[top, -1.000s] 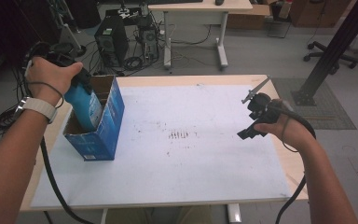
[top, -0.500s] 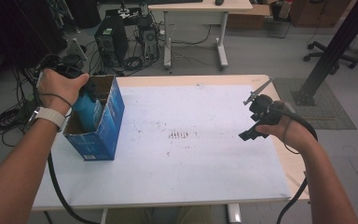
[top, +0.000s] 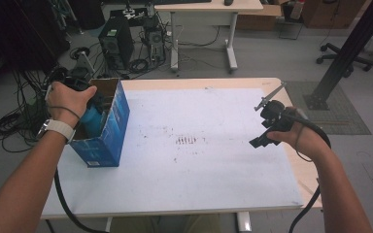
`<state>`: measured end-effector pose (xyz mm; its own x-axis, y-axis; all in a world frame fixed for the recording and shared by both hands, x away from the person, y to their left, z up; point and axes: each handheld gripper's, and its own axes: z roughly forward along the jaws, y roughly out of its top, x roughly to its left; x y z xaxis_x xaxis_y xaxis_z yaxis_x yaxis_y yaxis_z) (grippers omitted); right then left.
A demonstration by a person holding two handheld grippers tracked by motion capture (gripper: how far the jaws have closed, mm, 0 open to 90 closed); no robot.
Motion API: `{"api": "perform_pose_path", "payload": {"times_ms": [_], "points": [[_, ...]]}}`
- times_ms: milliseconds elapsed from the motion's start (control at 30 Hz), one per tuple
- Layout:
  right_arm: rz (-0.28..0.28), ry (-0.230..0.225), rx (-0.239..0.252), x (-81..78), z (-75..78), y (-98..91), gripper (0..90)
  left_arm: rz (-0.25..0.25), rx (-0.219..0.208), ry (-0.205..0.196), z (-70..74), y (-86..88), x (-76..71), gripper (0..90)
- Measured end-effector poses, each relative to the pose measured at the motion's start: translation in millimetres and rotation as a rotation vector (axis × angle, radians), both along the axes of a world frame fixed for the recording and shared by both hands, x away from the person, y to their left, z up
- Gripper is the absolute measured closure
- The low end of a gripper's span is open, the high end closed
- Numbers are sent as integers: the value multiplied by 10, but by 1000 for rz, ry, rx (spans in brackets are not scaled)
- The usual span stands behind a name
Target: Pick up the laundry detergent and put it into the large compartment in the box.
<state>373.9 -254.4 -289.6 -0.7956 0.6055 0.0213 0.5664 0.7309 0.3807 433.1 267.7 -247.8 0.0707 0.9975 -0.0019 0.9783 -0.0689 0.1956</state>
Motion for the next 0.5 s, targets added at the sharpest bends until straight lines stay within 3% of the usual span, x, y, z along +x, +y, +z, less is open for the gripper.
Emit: {"api": "perform_pose_path", "payload": {"times_ms": [500], "points": [[-13, 7, 2, -33, -29, -46, 105, 0, 12, -9, -181, 31, -1, 374]]}}
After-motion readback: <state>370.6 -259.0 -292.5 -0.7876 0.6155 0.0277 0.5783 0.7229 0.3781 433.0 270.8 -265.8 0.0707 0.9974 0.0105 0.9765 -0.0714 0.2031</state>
